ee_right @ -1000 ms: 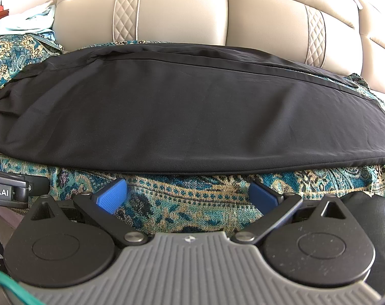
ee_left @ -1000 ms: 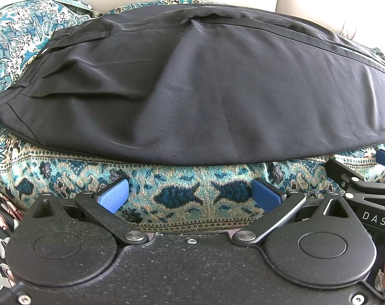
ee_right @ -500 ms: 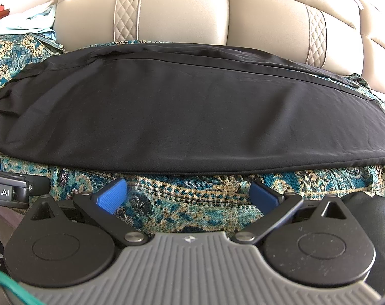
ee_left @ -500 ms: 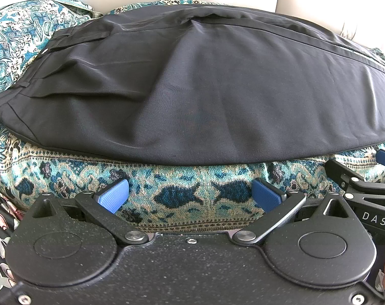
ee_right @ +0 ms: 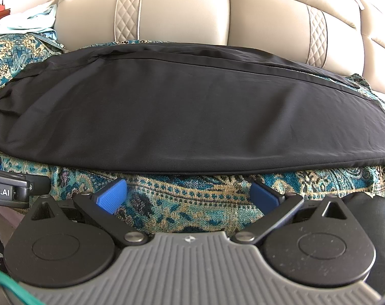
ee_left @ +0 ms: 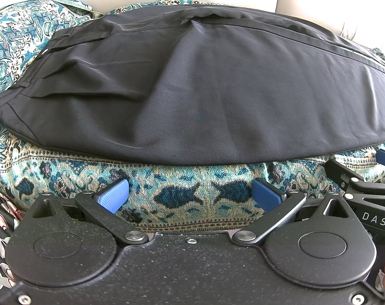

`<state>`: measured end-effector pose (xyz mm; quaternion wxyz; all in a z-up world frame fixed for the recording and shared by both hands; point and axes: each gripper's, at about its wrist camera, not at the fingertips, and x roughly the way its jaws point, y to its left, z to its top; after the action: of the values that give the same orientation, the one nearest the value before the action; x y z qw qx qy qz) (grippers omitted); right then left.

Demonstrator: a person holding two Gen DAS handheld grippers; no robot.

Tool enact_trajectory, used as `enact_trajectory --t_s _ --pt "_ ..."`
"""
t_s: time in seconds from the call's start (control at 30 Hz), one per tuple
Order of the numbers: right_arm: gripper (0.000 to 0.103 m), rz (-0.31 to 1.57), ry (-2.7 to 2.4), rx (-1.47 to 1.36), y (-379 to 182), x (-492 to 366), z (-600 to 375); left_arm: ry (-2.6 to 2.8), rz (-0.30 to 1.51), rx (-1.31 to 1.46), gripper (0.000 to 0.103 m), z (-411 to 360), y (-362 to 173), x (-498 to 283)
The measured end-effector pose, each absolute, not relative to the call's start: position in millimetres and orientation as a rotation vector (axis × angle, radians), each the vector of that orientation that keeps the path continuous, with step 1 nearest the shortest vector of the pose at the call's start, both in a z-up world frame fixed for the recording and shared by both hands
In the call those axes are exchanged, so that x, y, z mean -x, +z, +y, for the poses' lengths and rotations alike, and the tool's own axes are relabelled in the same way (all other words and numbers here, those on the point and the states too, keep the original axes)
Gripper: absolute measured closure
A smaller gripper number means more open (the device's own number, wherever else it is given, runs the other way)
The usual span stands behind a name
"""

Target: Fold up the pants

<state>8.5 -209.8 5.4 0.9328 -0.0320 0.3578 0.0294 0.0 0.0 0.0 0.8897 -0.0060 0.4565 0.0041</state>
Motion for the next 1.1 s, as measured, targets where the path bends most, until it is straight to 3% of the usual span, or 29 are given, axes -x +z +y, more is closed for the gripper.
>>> enact_trajectory --t_s 0.9,1.1 --pt "0.0 0.738 0.06 0.066 7 -7 -211 0.006 0.943 0.011 0.0 0 0 1" --pt "0.0 0.768 0.06 0.068 5 -14 -209 -0.028 1.015 0.026 0.001 8 6 -10"
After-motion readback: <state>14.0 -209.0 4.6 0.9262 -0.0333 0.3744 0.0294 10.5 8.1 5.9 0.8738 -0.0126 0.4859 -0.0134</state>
